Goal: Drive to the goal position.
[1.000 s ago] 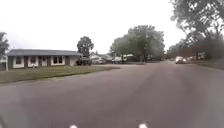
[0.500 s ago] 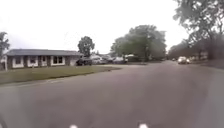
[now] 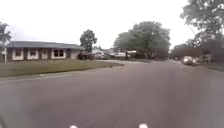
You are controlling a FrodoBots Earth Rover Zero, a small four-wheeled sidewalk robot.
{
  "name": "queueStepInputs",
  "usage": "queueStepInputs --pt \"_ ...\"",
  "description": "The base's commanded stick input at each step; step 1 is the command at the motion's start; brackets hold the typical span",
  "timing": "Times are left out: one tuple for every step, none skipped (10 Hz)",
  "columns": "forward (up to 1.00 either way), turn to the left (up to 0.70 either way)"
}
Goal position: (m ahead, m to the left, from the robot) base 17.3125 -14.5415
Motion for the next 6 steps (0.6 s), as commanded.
queueStepInputs --pt "1.00 -0.22" --pt "1.00 -0.09" --pt "1.00 0.00" --pt "1.00 0.00" --pt "1.00 0.00" --pt "1.00 0.00"
